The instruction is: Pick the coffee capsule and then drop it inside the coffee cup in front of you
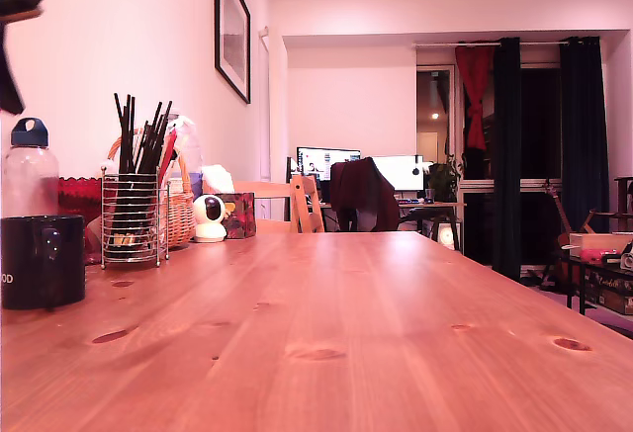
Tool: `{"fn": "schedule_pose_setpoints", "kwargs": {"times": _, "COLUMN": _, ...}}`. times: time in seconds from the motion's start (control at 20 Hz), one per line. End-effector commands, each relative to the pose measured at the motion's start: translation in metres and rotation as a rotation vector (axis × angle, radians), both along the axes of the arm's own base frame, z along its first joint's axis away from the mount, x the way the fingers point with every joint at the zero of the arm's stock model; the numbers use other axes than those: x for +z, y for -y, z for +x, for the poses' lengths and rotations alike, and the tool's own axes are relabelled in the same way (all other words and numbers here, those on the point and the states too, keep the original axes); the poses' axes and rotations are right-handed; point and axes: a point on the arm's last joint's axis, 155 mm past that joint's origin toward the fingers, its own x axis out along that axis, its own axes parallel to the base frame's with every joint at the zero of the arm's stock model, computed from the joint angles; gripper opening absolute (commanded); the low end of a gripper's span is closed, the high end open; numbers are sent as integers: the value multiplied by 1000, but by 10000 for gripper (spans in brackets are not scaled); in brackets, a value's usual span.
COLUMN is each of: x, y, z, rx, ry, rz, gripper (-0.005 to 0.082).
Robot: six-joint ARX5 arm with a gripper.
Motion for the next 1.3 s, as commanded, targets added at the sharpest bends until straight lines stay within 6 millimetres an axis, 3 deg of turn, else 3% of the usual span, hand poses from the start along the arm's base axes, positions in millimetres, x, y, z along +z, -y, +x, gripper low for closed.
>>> {"fn": "schedule_pose_setpoints", "kwargs": {"times": 0.0, "x": -8, "y": 2, "z": -9, "rx": -4, "ry": 14, "rz": -8, "gripper": -11}}
{"fn": "schedule_pose_setpoints", "kwargs": {"times": 1.25, "x": -73, "y": -7, "z": -93, "rx": 84, "ry": 285, "rz": -117, "gripper": -12}}
